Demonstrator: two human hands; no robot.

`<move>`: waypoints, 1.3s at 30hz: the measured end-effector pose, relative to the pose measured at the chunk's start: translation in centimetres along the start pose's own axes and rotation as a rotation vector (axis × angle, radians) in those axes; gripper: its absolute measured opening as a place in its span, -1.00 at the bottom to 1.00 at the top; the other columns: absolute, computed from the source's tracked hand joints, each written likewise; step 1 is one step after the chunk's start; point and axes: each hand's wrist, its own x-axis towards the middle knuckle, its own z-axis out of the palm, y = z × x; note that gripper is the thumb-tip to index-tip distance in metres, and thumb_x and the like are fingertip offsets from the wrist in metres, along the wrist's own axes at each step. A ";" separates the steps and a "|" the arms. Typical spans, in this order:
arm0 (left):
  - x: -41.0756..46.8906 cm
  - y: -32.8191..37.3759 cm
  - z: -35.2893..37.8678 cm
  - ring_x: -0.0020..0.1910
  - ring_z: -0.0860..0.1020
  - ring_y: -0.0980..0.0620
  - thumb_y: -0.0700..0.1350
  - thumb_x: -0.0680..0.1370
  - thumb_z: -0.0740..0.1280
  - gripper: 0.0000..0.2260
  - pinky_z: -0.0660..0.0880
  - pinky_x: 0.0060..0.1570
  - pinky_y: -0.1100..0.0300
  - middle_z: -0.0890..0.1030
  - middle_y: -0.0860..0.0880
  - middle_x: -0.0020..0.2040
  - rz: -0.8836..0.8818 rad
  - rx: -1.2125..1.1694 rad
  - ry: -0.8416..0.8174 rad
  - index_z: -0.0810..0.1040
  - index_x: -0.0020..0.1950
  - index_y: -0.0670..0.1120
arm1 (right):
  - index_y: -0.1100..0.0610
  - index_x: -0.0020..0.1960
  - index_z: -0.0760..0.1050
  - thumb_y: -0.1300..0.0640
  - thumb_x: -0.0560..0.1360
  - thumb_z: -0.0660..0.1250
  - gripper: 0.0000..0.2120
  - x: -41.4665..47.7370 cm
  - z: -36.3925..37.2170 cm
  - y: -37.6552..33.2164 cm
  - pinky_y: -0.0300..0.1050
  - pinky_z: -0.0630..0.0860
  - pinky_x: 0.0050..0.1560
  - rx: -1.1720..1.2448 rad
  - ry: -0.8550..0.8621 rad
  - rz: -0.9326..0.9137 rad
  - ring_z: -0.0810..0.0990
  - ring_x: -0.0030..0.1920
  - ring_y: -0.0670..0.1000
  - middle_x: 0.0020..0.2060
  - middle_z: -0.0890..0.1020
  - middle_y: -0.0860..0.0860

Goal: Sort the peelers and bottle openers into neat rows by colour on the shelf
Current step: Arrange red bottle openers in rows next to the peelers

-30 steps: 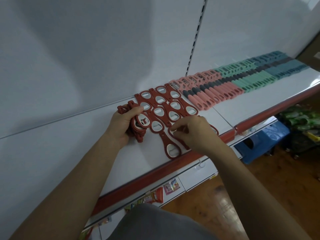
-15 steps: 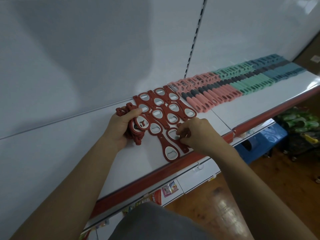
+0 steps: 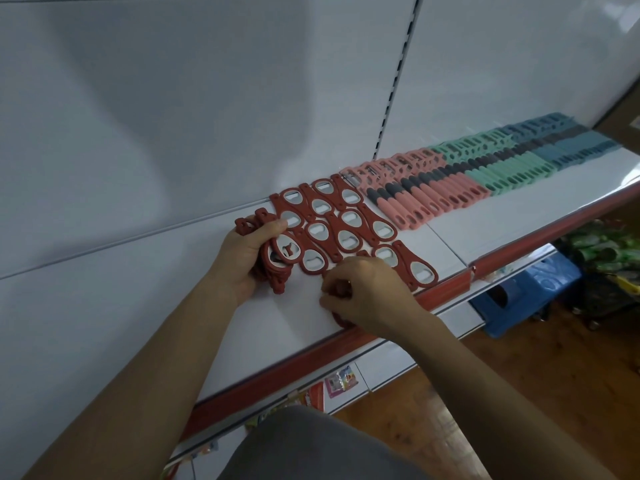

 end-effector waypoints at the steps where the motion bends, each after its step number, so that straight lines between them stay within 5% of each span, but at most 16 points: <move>1: 0.0 0.0 0.0 -0.23 0.72 -0.01 -0.22 0.53 0.44 -0.91 0.62 -0.32 0.17 0.75 -0.08 -0.15 0.003 0.002 -0.002 0.67 0.02 -0.13 | 0.01 0.05 0.68 -0.01 0.53 0.46 -0.85 0.0 -0.2 0.2 -0.08 0.63 0.04 -0.003 -0.002 0.002 0.60 -0.06 -0.09 -0.04 0.67 -0.10; 6: 0.0 -0.1 -0.1 -0.22 0.72 -0.02 -0.21 0.54 0.44 -0.92 0.62 -0.31 0.17 0.75 -0.08 -0.15 0.008 0.014 -0.005 0.67 0.02 -0.13 | 0.05 0.09 0.67 0.00 0.53 0.47 -0.81 0.2 -0.9 1.1 -0.15 0.61 0.05 0.045 -0.063 -0.036 0.61 -0.05 -0.12 -0.02 0.66 -0.09; 11: 0.1 -0.2 0.2 -0.27 0.71 -0.01 -0.23 0.54 0.44 -0.96 0.61 -0.34 0.17 0.73 -0.07 -0.20 0.022 -0.044 0.044 0.66 -0.04 -0.12 | 0.00 0.13 0.66 0.09 0.59 0.39 -0.85 2.2 -0.7 1.6 -0.12 0.60 -0.02 0.056 0.161 -0.024 0.56 -0.08 -0.13 -0.03 0.64 -0.10; 15: -0.1 -0.6 0.1 -0.31 0.68 0.01 -0.21 0.55 0.43 -0.97 0.59 -0.38 0.17 0.70 -0.05 -0.26 0.080 -0.197 0.194 0.63 -0.08 -0.10 | -0.03 0.25 0.62 0.04 0.56 0.41 -0.73 5.0 0.6 0.6 -0.02 0.48 0.07 -0.059 0.096 -0.174 0.47 0.10 0.03 0.11 0.56 0.00; 21: -0.5 0.1 -0.4 -0.36 0.67 0.05 -0.17 0.57 0.40 -0.93 0.59 -0.40 0.20 0.70 -0.05 -0.29 0.007 -0.258 0.149 0.61 -0.11 -0.12 | -0.04 0.21 0.64 0.00 0.57 0.39 -0.77 6.4 0.4 1.1 -0.04 0.47 0.08 -0.135 0.003 -0.222 0.43 0.12 0.00 0.10 0.54 -0.03; 25: -0.3 0.5 -0.5 -0.32 0.68 0.02 -0.13 0.51 0.45 -0.92 0.61 -0.35 0.19 0.71 -0.08 -0.25 0.017 -0.200 0.074 0.63 -0.09 -0.13 | 0.05 0.12 0.65 0.12 0.62 0.35 -0.86 7.3 -0.5 0.3 -0.26 0.45 -0.08 0.352 0.217 -0.076 0.58 -0.09 -0.16 -0.08 0.65 -0.16; 29: -0.2 1.0 -0.4 -0.24 0.69 -0.04 -0.07 0.40 0.48 -0.73 0.61 -0.31 0.15 0.72 -0.14 -0.16 0.064 -0.173 0.021 0.65 0.01 -0.21 | 0.13 0.07 0.60 0.14 0.49 0.53 -0.80 9.2 -0.6 -2.2 -0.20 0.60 -0.18 0.652 0.157 -0.039 0.68 -0.24 -0.08 -0.24 0.70 -0.06; 32: 0.0 1.7 -1.1 -0.31 0.67 0.00 -0.05 0.39 0.52 -0.77 0.60 -0.34 0.18 0.68 -0.11 -0.21 -0.008 -0.194 0.094 0.64 -0.08 -0.17 | 0.19 0.03 0.62 0.29 0.51 0.48 -0.89 11.3 -1.0 -1.8 -0.15 0.62 -0.20 0.839 0.295 0.062 0.68 -0.27 -0.04 -0.21 0.72 0.03; 35: 0.3 2.3 -2.8 -0.32 0.65 0.01 -0.05 0.45 0.55 -0.82 0.62 -0.30 0.14 0.66 -0.06 -0.24 -0.119 -0.243 0.166 0.62 -0.16 -0.12 | 0.17 0.01 0.64 0.36 0.53 0.38 -0.86 14.0 -1.8 -0.2 -0.23 0.52 -0.28 0.729 0.268 0.120 0.58 -0.39 -0.17 -0.20 0.68 -0.04; 39: 0.3 2.7 -4.2 -0.23 0.65 -0.01 -0.22 0.54 0.40 -0.96 0.59 -0.16 0.08 0.68 -0.08 -0.13 -0.135 -0.326 0.187 0.64 -0.10 -0.14 | 0.07 0.15 0.57 0.33 0.52 0.38 -0.73 17.1 -2.3 0.0 -0.43 0.41 -0.18 0.402 -0.018 -0.051 0.55 -0.30 -0.27 -0.11 0.56 -0.14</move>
